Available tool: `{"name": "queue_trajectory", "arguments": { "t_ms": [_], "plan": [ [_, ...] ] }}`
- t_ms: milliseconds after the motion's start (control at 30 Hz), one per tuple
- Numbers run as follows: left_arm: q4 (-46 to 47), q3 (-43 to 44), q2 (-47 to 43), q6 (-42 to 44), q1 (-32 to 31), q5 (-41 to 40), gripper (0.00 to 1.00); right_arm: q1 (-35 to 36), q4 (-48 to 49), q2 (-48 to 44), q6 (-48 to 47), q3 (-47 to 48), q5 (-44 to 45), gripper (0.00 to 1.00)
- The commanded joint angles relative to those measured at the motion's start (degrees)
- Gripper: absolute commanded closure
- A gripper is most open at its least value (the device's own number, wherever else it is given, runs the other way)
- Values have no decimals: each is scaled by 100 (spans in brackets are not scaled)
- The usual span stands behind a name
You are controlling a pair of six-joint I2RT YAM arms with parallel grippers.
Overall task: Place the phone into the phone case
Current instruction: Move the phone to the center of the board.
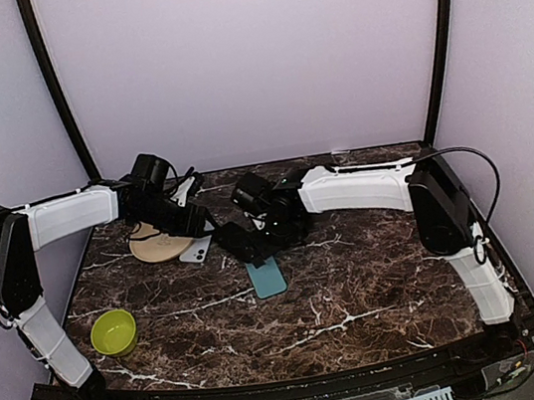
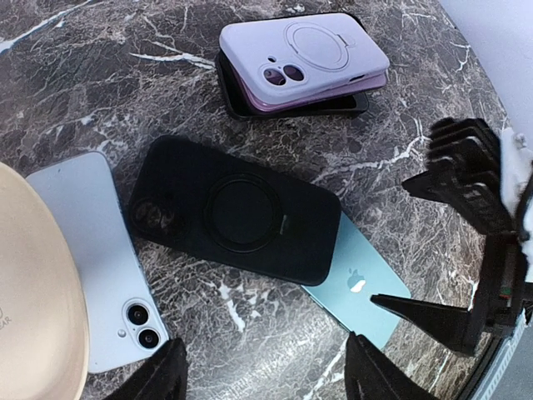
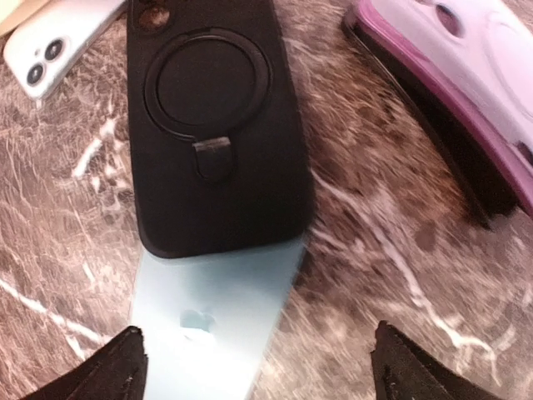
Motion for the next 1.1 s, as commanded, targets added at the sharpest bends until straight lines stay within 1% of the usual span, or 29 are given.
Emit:
{"name": "queue_trajectory", "arguments": {
  "t_ms": [0,167,367,500,633,800,867,1067],
  "plan": [
    [-52,-39,-288,58,28,50,33,227,242,-480,649,-353,434,2],
    [-57,-39,-272,32,32,103,33,447,-17,-10,925,43,416,1],
    [-59,-57,-288,9,32,156,33,488,-414,541,1065,517,509,1],
    [-65,-55,-302,13,33,153,33,496,-535,643,1125,522,496,2],
    [-60,-54,-337,14,32,155,33,494,-466,635,1122,286,326,8],
    [-60,-65,-379,25,32,136,33,498,-931,614,1036,135,509,25],
    [-60,-66,-391,25,32,138,33,498,-980,464,1009,-150,480,29],
    [-60,-66,-411,20,32,135,33,502,-964,-290,838,-1433,105,36]
  ]
}}
